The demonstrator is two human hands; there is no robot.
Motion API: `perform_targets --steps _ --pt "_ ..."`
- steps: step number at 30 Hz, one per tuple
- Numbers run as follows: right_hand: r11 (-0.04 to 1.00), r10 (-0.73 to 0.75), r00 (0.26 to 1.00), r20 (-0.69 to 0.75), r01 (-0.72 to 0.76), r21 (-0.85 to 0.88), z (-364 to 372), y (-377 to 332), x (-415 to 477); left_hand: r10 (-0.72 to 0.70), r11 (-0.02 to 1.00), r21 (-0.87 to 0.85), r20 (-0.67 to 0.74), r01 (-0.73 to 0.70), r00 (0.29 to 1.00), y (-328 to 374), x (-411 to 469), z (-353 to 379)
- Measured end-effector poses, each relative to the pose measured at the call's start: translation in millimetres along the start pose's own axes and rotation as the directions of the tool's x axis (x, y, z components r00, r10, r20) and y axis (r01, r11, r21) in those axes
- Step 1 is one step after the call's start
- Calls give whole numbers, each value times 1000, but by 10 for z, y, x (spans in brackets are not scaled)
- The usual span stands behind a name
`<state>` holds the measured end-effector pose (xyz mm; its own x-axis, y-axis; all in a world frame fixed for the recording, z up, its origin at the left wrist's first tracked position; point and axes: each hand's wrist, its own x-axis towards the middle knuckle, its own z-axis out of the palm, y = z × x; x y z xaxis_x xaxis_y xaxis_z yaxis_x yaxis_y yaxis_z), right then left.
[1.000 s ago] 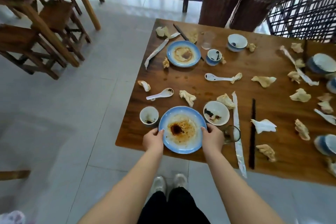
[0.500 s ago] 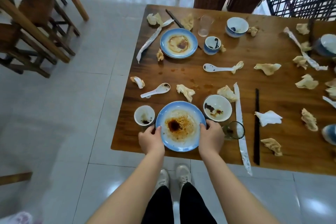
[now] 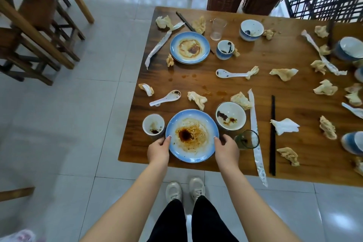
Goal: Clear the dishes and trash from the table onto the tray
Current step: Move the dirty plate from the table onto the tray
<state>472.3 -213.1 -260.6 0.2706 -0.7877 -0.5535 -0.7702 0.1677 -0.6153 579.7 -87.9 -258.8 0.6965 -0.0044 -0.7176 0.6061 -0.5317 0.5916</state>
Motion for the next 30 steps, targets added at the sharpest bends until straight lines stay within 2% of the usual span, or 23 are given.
perform_targets --steps 4,13,19,24,30 --pt "1000 0 1000 17 0 -2 51 21 -6 -21 1000 -10 35 22 999 11 26 1" --pt "967 87 994 64 -100 232 -76 119 -93 -56 980 -185 95 73 994 -19 -94 -62" --pt "962 24 997 67 -41 270 -211 45 -240 -35 971 -232 131 65 991 -7 -208 -176" --pt "945 -57 997 47 38 325 -310 -170 -383 -18 921 -378 196 93 980 205 -340 -365" --pt "913 -176 984 -12 168 372 -435 -549 -503 102 878 -478 233 22 967 591 -513 -623"
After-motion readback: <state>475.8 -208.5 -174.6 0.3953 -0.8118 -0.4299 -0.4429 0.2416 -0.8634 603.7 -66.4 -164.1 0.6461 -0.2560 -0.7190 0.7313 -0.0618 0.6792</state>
